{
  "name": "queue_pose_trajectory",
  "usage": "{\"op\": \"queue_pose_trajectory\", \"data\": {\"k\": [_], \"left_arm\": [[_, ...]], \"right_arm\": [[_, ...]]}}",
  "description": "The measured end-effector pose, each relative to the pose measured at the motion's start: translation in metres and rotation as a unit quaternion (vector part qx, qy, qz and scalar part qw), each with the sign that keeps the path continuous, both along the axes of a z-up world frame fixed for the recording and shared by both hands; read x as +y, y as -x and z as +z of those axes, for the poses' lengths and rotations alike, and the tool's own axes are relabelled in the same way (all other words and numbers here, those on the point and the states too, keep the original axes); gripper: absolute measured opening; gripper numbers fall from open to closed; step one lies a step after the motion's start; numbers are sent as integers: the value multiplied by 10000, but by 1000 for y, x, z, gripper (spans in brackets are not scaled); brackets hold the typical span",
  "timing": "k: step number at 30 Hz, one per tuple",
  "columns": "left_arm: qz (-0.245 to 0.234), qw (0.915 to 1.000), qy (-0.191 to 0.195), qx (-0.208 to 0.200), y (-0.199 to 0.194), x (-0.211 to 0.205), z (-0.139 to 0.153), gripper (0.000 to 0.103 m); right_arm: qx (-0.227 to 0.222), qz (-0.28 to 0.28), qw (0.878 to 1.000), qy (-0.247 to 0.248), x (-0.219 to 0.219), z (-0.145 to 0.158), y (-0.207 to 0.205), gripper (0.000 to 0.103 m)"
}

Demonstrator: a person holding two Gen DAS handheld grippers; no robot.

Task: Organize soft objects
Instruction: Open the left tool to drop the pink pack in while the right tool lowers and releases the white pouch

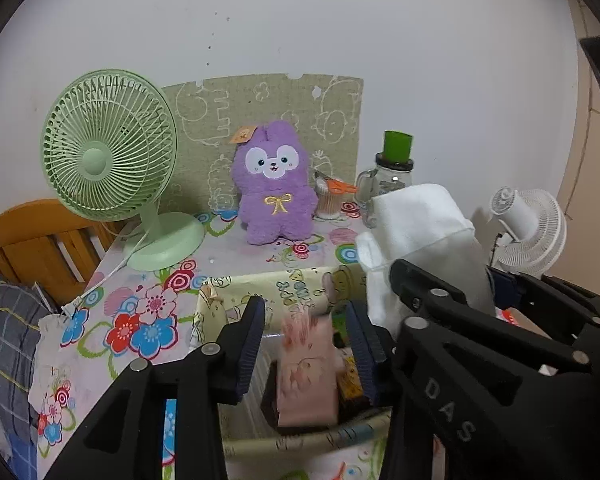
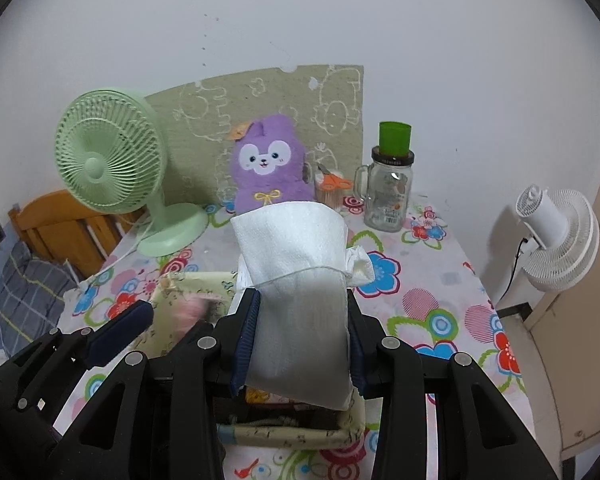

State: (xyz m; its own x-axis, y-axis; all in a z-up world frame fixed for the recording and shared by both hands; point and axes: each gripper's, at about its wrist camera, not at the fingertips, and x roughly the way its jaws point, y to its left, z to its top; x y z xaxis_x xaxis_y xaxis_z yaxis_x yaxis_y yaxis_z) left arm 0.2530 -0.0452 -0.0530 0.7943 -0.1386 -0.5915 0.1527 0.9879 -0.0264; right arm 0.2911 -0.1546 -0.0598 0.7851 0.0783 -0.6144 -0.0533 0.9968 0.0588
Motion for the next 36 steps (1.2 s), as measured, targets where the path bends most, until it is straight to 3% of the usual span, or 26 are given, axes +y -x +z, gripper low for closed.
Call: {"op": "queue_pose_trajectory", "data": {"k": [1, 4, 12, 15, 17, 19, 23, 36], "left_arm": [[2, 10000, -21, -7, -5, 0, -2, 48], [85, 9999, -92, 9, -16, 0, -9, 67], [359, 9991, -176, 144, -24, 16, -20, 87], [370, 9987, -327, 156, -22, 19, -22, 88], [464, 9978, -427, 224, -22, 21, -23, 88], [427, 9980, -368, 292, -23, 23, -23, 89], [419, 9980, -383, 291, -21, 27, -22, 91], [239, 9987, -428, 161, 10, 10, -6, 94]], "right_arm": [[38, 1, 10000, -28, -1, -2, -4, 43], [114, 28, 9999, -66, 0, -9, -11, 44], [116, 411, 9991, 83, 22, -17, -17, 47], [220, 483, 9986, -4, 27, -23, -23, 54], [236, 505, 9983, -170, 30, -26, -25, 80], [168, 496, 9982, -276, 31, -27, -24, 87], [86, 554, 9982, -222, 33, -23, -18, 93], [152, 295, 9992, -229, 11, -5, 19, 93]]}}
